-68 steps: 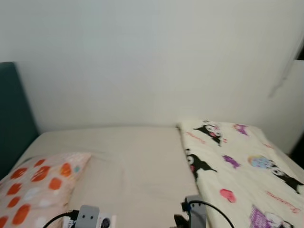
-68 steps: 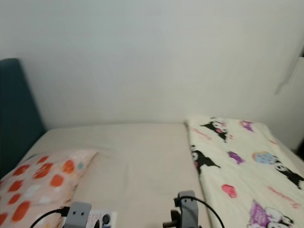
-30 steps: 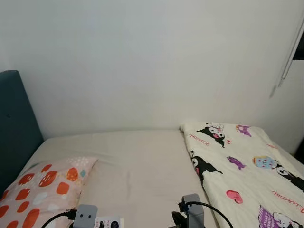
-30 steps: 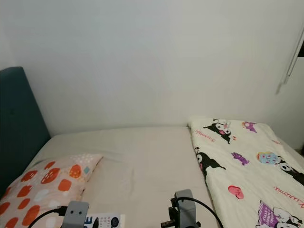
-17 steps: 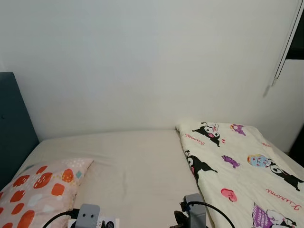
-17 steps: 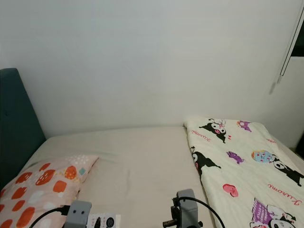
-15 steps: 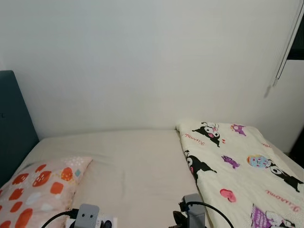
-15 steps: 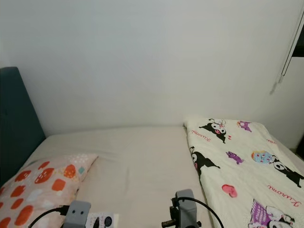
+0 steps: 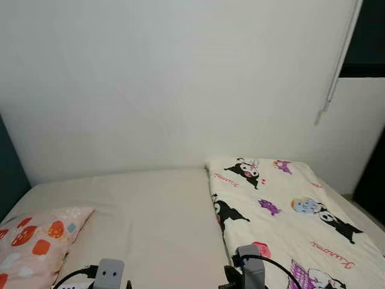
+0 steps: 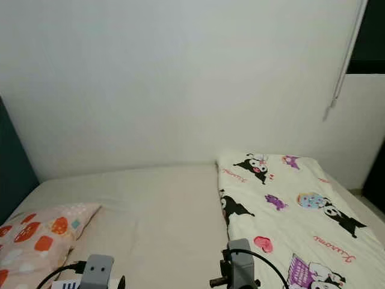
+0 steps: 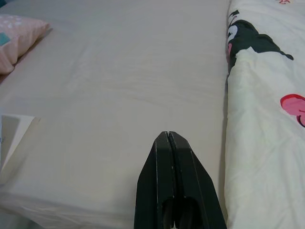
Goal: Clean up the room
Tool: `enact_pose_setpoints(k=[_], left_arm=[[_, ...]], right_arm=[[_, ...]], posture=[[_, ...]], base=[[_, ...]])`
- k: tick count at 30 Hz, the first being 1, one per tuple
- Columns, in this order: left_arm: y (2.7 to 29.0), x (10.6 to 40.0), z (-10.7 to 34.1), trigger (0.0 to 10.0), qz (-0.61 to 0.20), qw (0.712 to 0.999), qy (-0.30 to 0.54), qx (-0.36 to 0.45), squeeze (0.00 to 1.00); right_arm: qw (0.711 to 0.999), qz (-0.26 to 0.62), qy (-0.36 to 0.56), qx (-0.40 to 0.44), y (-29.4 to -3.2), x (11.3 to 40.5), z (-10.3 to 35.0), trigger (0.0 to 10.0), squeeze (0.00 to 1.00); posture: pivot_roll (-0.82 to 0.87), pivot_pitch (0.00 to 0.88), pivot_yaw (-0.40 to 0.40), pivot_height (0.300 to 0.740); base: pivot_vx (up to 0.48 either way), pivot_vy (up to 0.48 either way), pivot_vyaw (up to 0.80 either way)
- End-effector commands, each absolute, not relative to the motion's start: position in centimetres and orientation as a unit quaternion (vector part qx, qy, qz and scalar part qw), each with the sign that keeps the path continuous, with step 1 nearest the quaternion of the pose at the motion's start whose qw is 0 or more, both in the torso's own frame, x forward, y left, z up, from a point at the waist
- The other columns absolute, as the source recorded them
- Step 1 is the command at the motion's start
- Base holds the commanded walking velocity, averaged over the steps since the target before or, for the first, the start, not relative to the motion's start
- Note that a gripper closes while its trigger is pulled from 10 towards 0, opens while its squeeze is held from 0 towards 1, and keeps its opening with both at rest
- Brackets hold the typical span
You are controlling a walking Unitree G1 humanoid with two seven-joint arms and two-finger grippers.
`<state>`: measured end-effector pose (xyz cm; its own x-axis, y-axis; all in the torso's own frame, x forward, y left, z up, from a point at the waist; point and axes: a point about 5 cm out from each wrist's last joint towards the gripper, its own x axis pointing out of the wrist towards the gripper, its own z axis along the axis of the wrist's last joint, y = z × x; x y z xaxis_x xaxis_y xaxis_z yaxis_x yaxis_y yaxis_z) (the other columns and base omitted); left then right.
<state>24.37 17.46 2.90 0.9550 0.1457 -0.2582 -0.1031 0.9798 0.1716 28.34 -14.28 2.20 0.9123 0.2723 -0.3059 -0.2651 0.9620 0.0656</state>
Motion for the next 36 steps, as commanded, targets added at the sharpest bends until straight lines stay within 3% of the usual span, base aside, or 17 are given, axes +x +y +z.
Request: enact_pose_setpoints(k=[1,9,36], left_arm=[[18.07,24.25,2.61,10.0,0.070,0.983,0.146,0.084,0.00],[17.97,24.48,2.84,10.0,0.062,0.984,0.142,0.091,0.00],[17.68,24.45,3.22,10.0,0.073,0.987,0.118,0.075,0.00]], right_arm=[[0.976,0.137,0.168,0.018,-14.14,28.05,1.73,10.0,0.00],[0.976,0.135,0.168,0.018,-14.20,28.01,1.68,10.0,0.00],[0.978,0.138,0.153,0.014,-14.03,28.53,2.25,10.0,0.00]], posture=[[-0.04,0.080,-0.037,0.740],[-0.04,0.081,-0.033,0.740],[-0.06,0.082,-0.049,0.740]], base=[[0.000,0.000,0.00],[0.000,0.480,0.00],[0.000,0.000,0.00]])
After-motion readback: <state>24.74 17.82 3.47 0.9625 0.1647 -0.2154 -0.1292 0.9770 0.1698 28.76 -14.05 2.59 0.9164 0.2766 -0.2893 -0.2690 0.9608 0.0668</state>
